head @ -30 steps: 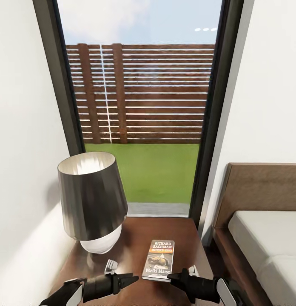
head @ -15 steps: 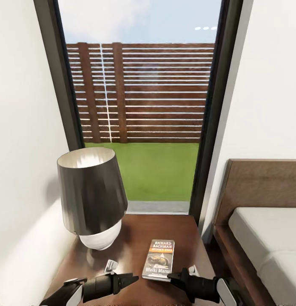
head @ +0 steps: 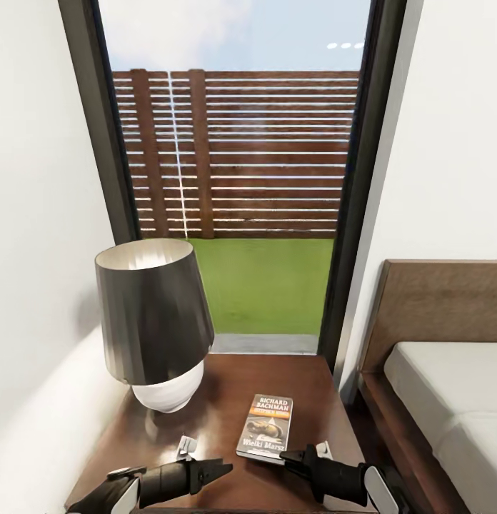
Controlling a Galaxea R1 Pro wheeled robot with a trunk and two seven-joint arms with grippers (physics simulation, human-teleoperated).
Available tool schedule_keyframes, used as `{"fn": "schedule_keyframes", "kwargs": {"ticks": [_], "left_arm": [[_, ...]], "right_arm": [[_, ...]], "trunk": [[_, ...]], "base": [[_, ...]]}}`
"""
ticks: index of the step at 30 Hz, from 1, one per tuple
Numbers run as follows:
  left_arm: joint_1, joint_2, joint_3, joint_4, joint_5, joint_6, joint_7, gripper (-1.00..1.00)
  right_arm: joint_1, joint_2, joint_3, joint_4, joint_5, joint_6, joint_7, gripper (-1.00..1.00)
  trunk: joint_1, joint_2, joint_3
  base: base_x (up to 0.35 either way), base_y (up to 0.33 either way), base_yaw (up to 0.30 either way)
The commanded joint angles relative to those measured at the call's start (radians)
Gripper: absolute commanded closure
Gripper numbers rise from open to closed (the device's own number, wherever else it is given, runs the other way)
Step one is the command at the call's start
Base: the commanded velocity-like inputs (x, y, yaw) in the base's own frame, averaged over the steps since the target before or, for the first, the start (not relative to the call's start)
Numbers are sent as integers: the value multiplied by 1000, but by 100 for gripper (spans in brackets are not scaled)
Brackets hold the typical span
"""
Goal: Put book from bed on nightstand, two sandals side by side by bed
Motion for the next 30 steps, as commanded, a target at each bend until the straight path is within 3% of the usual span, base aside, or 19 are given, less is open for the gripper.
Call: {"fn": "schedule_keyframes", "kwargs": {"ticks": [1,9,18,25,30], "left_arm": [[-1,1,-8,-1,10,11,-2,-100],[-1,1,-8,0,10,11,-1,-100],[-1,1,-8,-1,10,11,-1,-100],[-1,1,-8,-1,10,11,-1,-100],[-1,1,-8,-1,10,11,-1,-100]], "right_arm": [[0,0,0,3,72,-18,-30,100],[0,0,0,3,72,-18,-30,100],[0,0,0,3,72,-18,-30,100],[0,0,0,3,72,-18,-30,100],[0,0,0,3,72,-18,-30,100]], "trunk": [[0,0,-1],[0,0,-1],[-35,63,27],[-35,63,27],[-54,98,43]], "base": [[0,0,0],[0,0,0],[0,0,0],[0,0,0],[0,0,0]]}}
